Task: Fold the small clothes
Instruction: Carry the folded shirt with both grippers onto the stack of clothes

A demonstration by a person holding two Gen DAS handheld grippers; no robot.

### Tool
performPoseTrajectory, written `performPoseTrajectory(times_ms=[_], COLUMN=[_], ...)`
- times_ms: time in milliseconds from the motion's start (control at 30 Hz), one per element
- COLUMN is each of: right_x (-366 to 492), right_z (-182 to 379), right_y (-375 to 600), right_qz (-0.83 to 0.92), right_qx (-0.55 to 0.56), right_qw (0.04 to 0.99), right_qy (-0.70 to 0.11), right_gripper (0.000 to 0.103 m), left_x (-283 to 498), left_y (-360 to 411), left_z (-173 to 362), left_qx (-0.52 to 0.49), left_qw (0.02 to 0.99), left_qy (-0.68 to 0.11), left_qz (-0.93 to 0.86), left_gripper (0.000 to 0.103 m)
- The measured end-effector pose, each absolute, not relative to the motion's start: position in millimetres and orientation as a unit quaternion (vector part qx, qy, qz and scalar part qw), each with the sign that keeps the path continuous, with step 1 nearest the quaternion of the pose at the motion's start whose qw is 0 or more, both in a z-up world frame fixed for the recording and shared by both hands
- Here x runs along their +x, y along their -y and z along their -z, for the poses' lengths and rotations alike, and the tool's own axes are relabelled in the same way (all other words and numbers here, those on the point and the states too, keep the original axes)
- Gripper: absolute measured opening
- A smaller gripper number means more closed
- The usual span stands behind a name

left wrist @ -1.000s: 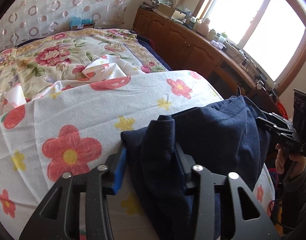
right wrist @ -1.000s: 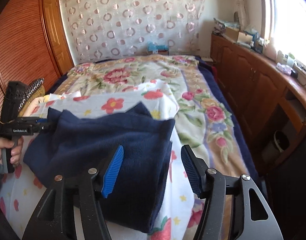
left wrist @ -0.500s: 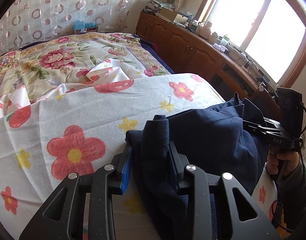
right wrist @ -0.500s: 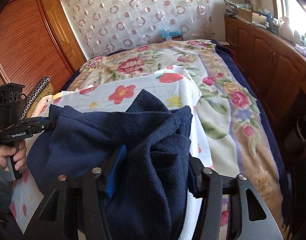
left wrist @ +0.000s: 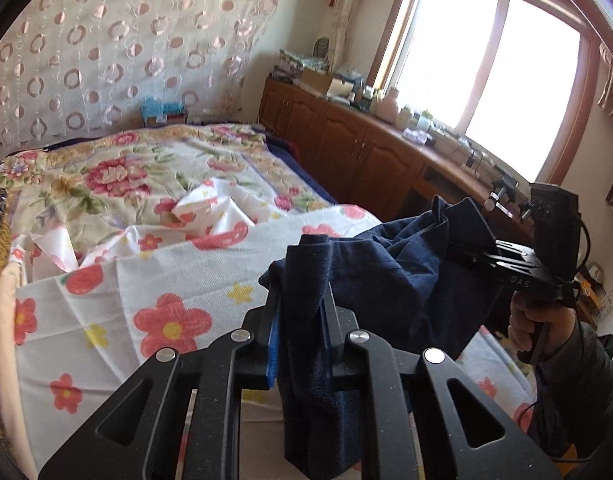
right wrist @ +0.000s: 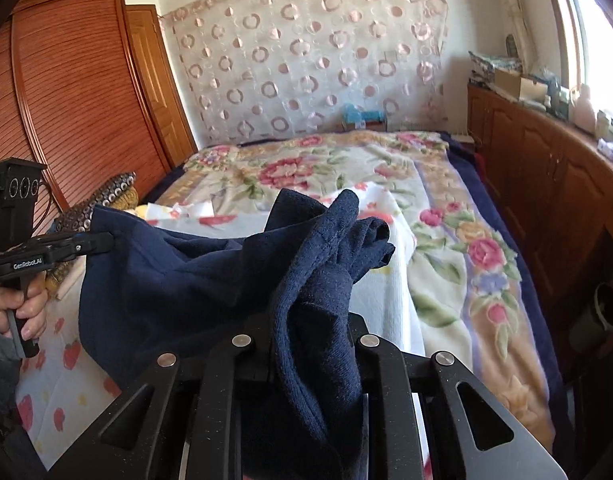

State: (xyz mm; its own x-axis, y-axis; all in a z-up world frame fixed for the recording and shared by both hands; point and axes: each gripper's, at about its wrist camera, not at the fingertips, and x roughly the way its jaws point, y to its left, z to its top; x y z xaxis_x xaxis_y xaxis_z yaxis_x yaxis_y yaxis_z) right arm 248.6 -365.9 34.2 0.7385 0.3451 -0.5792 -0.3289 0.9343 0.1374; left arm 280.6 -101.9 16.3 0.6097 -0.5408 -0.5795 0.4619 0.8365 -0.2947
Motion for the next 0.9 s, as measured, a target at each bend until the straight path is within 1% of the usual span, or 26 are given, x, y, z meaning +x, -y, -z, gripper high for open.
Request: performPoseTrajectory(times_ms=[233,400,500,633,900], right_x=[253,271,287,313,373], right_z=[-60,-89,-106,-119,-119], right_y=[318,244,190,112,-24], right_qz=[-0.236,-0.303,-0.34,-0.381,-0.415], right_qx=[-0.023,-0.074,-0.103,-0.154,-0.239], right_qw=[0.933,0.92,0.908,0.888,0.853], right_qy=[-0.269,-0.235,-0.221,-0.208,-0.207], right_gripper=[0.019,0.019,0.019,0.019,0.019], left_x=[247,218,202,189,179], left_y=[35,-39,-81,-117,-163], left_z=[-50,-68,-70,-55,3], left_qx=[-0.077,-0.097,-0.107,-0.129,-0.194], left_qw=[0.927,0.951,0.963,0.968,0.956], left_qy=[-0.287,-0.248,-0.227,-0.211,-0.218], left_qz=[0.231,0.157,0.104,0.039,-0.028], left_gripper=[0.017,0.017,0.017,0.017,0.017])
